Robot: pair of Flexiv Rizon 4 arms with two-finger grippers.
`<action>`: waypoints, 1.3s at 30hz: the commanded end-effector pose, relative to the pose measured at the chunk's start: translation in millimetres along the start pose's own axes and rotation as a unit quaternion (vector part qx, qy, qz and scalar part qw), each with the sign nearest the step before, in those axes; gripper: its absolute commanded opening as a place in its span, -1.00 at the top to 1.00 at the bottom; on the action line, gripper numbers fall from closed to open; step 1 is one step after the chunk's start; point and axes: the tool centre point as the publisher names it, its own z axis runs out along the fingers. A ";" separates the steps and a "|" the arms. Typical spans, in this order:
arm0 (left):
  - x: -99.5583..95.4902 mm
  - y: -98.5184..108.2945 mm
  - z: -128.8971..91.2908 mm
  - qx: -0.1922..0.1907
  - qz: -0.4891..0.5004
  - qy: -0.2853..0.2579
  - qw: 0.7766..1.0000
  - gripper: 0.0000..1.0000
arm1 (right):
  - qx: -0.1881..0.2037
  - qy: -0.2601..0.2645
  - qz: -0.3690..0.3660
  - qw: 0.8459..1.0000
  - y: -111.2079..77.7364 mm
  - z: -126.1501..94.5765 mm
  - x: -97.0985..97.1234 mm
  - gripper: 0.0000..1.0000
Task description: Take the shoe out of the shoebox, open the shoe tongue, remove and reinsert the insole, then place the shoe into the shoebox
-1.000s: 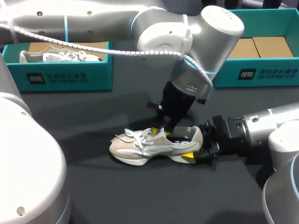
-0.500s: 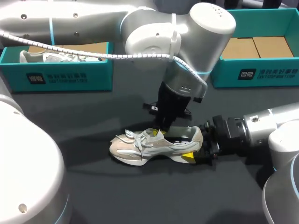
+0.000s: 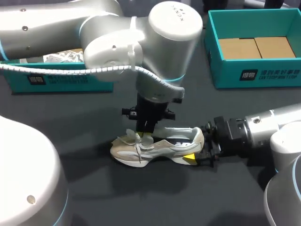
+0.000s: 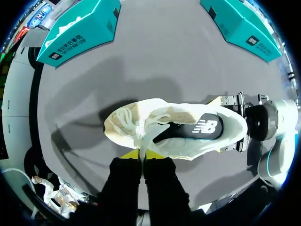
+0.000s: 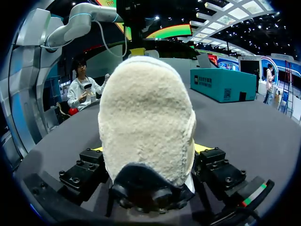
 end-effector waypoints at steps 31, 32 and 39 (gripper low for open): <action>-69.3 -0.4 46.9 -0.069 0.014 0.044 0.997 1.00 | 0.003 -0.001 0.001 1.000 -0.7 0.9 0.3 1.00; -71.1 -0.2 48.0 -0.072 0.016 0.041 0.996 1.00 | 0.003 -0.001 0.001 1.000 -0.7 0.9 0.3 1.00; -76.9 -0.8 59.5 -0.085 0.020 0.021 0.996 1.00 | 0.003 -0.001 0.001 1.000 -0.7 0.9 0.3 1.00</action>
